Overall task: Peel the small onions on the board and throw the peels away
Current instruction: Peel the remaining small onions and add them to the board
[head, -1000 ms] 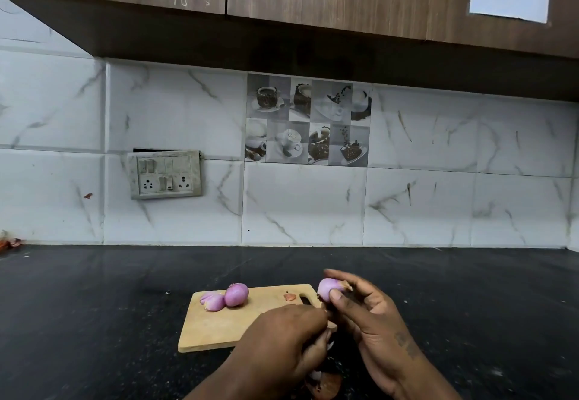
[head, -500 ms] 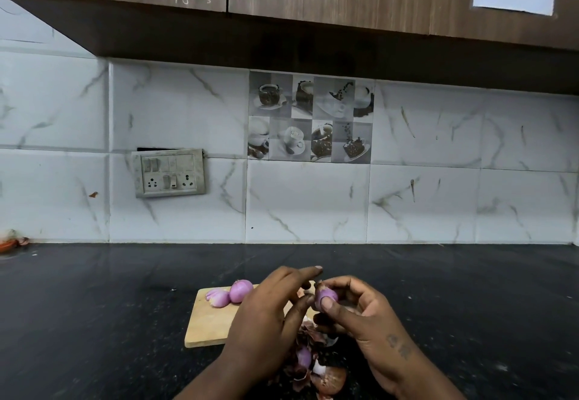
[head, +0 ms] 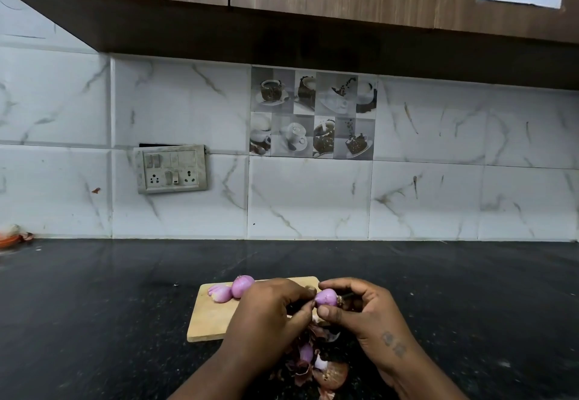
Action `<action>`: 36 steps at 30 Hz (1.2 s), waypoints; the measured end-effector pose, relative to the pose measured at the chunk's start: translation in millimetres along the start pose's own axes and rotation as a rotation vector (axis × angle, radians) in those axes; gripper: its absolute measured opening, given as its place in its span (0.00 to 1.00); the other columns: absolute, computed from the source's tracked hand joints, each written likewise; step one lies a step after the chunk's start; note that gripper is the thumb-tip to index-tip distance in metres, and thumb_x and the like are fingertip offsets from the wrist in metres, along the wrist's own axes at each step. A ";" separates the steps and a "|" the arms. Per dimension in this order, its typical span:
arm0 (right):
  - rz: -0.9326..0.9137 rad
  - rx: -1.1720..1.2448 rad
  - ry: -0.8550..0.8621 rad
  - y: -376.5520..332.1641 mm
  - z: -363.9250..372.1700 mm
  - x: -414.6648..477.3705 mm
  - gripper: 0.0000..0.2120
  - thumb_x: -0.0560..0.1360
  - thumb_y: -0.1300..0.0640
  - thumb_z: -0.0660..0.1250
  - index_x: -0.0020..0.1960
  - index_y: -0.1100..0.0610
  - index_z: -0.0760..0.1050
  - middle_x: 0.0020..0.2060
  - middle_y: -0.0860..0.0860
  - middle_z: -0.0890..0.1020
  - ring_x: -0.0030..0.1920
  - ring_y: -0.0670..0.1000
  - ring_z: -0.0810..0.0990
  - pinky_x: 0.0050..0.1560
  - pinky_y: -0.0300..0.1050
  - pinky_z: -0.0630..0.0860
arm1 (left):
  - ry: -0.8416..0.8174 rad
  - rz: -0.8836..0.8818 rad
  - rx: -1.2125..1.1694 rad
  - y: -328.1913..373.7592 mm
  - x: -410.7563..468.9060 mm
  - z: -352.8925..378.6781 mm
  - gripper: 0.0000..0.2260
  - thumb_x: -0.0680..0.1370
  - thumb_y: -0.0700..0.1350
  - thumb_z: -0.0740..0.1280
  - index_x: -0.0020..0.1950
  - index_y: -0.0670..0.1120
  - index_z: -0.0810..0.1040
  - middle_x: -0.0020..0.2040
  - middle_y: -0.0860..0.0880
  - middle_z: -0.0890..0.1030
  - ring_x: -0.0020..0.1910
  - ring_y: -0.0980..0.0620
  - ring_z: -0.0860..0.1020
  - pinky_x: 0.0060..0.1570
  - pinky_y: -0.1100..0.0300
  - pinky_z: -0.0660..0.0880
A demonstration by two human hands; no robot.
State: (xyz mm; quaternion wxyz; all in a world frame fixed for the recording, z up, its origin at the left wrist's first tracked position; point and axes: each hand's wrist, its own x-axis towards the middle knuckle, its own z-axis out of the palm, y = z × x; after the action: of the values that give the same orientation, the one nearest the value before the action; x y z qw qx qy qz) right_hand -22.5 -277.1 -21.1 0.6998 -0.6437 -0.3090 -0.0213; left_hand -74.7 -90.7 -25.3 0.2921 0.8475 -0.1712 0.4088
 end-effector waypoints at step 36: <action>-0.017 0.028 0.061 0.1 4.5 0.1 0.14 0.66 0.59 0.81 0.52 0.55 0.87 0.45 0.59 0.88 0.47 0.62 0.87 0.44 0.46 0.83 | 0.116 0.131 0.022 1.1 -1.8 -0.3 0.04 0.77 0.44 0.73 0.48 0.53 0.84 0.44 0.60 0.83 0.45 0.62 0.81 0.42 0.63 0.78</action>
State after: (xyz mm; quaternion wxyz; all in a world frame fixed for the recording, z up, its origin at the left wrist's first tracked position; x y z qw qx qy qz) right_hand -24.1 -272.9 -21.3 0.7175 -0.6304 -0.2933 -0.0428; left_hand -76.5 -91.3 -26.2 0.2651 0.8124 -0.2045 0.4773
